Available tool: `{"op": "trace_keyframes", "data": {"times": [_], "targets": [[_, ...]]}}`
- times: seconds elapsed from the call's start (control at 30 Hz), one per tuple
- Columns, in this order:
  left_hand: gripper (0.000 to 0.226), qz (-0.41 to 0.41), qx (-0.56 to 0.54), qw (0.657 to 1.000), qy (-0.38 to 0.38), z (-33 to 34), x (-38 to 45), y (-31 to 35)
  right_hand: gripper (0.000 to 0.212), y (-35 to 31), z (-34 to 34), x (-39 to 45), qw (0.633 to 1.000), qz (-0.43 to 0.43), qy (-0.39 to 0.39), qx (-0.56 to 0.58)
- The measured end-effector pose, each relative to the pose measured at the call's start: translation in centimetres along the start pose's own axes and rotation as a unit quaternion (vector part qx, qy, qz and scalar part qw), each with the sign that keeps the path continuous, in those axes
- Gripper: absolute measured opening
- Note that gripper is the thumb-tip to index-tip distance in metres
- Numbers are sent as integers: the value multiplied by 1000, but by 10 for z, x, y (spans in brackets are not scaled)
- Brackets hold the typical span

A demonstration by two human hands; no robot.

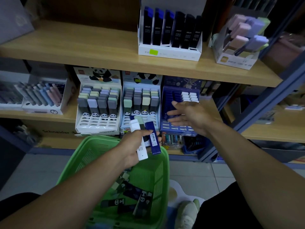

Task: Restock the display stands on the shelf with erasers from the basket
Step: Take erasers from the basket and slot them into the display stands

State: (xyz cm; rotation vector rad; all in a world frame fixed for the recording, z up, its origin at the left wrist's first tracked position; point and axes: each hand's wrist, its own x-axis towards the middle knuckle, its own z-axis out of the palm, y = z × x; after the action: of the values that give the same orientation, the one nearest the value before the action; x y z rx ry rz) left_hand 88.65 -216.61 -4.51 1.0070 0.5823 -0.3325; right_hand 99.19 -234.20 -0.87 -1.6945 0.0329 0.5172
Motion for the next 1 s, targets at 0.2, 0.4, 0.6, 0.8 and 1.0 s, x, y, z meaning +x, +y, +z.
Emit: {"op": "trace_keyframes", "data": {"times": [0.2,0.4,0.6,0.8,1.0], "targets": [[26,7,9,1000,3,-3,-3,-1,34,5,-1,-2,999,2,-13,-46],[26,15,22,1000,5,-3,-7,-2,31,7,8,-4,998,-5,-16,-68],[23,22,37,999,5,-4,-9,-2,27,1,8,1,999,21,6,-29],[23,24,46,999,5,-5,-9,-3,19,3,1,3,997,13,66,-45],[18,23,33,999,17,-3,-11,-2,15,5,3,7,991,-23,126,-45]]}}
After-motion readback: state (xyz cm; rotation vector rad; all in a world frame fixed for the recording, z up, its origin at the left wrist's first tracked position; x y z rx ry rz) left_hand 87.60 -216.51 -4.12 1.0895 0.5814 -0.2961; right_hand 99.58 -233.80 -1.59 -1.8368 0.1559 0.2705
